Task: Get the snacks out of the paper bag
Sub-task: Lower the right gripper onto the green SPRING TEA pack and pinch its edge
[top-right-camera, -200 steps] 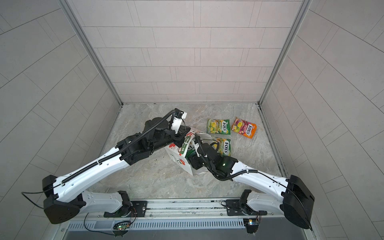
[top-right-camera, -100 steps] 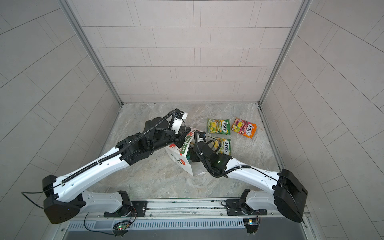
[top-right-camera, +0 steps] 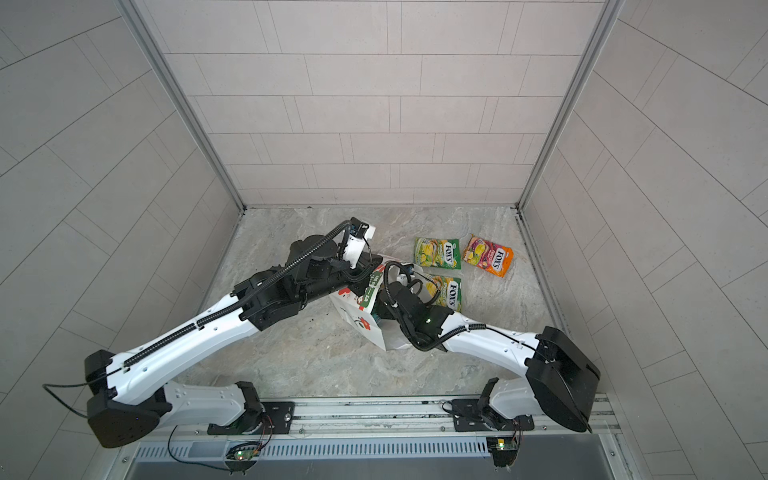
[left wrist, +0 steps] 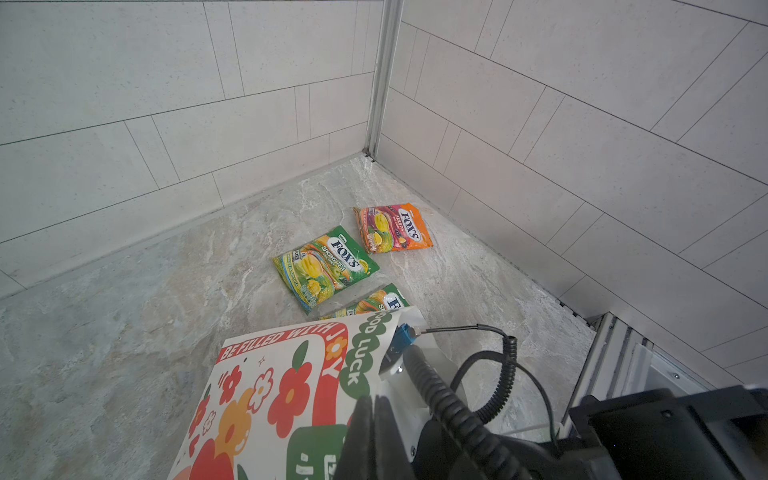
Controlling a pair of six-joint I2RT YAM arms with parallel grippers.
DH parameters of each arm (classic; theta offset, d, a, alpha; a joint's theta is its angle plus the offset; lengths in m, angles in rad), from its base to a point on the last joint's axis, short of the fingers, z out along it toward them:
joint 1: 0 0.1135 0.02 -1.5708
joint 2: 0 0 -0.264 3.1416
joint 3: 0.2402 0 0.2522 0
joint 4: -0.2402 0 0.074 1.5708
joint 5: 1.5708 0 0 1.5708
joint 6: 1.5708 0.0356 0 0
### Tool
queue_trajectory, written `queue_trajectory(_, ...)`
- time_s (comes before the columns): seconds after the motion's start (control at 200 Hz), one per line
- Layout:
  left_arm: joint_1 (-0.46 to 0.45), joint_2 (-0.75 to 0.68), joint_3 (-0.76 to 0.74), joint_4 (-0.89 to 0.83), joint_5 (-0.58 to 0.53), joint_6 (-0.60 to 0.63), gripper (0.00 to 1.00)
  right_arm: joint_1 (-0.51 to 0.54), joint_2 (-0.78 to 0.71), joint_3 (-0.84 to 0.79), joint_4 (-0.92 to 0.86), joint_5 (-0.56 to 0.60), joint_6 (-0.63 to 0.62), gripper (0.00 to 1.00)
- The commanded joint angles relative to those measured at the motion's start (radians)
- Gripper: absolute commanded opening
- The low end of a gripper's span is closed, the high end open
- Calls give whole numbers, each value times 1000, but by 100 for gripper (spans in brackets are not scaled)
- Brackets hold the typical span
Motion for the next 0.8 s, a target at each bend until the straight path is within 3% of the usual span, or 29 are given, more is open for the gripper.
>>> queue_trajectory(0.0,-4,-17,-3,26,7,11,0,-8,18,16,43,20,41,63)
queue_trajectory(0.465,-4,-19,0,21,12,18,0,-48,96,55,53,-15,50,62)
queue_trajectory(0.706,-4,-23,-2,19,13,21,0,-57,134,69,67,-59,42,51)
queue_trajectory(0.791,-4,-26,-2,17,8,23,0,-59,144,71,74,-78,42,41)
